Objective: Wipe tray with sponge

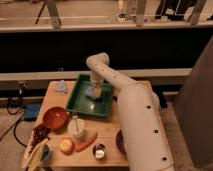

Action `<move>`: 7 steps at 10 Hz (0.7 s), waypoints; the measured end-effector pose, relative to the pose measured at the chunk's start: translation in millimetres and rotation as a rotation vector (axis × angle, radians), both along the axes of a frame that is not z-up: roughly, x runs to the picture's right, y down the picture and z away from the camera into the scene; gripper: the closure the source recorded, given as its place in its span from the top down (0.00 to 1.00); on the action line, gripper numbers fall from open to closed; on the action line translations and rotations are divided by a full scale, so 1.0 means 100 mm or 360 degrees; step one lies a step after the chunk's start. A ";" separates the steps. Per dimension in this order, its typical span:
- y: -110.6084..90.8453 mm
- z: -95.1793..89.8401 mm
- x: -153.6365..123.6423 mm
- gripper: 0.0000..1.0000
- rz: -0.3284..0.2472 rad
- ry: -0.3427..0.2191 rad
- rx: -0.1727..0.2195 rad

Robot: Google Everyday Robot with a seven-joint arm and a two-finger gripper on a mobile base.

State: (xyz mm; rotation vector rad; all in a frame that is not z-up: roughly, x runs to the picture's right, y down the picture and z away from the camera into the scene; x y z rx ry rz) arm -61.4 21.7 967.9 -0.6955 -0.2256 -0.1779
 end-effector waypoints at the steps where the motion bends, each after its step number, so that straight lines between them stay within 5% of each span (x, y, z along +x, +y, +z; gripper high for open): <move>1: 0.01 0.04 -0.08 0.00 0.0005 -0.0041 -0.0017; 4: 0.15 0.07 -0.34 0.00 -0.0002 -0.0176 -0.0079; 7: 0.40 -0.21 -0.38 0.00 -0.0047 -0.0273 -0.0112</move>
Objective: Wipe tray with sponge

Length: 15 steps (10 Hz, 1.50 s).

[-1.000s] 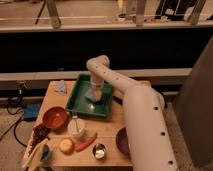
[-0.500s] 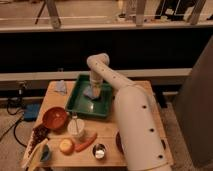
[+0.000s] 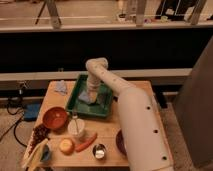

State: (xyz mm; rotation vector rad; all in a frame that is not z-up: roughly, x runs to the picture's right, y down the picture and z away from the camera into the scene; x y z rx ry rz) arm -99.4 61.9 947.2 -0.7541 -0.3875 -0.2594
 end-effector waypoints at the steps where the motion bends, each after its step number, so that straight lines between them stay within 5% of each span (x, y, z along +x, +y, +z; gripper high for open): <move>1: 0.03 -0.14 -0.03 0.00 -0.0020 -0.0029 0.0009; 4: 0.15 -0.40 -0.04 0.00 -0.0083 -0.0087 0.0018; 9: 0.05 -0.34 0.52 0.00 -0.0027 0.0024 0.0053; 12: -0.17 -0.13 0.67 0.00 0.0036 0.0064 0.0088; 15: -0.28 0.22 0.48 0.00 0.0037 0.0033 0.0097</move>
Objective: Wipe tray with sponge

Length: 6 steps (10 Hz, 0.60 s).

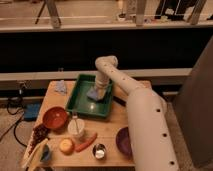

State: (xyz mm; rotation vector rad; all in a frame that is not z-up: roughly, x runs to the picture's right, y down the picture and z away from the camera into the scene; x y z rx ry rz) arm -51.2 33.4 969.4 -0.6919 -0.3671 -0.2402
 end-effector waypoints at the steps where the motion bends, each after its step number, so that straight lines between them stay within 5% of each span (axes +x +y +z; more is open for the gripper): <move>1: 0.00 0.06 -0.11 0.00 -0.0009 -0.0020 -0.0006; 4: 0.01 0.06 -0.45 0.00 -0.0063 -0.0136 -0.0018; 6: 0.19 -0.12 -0.54 0.00 -0.0129 -0.0206 -0.0060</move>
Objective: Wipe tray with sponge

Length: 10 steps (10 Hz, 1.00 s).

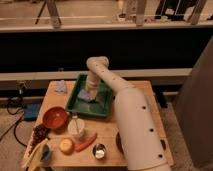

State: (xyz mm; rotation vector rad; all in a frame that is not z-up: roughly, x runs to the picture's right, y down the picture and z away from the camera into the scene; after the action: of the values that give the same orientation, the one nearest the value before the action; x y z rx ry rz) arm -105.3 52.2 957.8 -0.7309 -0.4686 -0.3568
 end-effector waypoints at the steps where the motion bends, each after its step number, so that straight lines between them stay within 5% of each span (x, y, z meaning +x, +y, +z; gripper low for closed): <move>1: 0.12 -0.12 -0.01 0.00 -0.0036 -0.0029 -0.0019; 5: 0.34 -0.40 0.12 0.00 -0.0114 -0.0064 -0.0058; 10: 0.20 -0.37 0.77 0.00 -0.0047 0.0099 -0.0006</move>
State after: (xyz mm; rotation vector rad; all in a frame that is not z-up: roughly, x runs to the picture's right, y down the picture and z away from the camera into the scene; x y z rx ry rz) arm -28.6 72.2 920.8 -0.7513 -0.4004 -0.3599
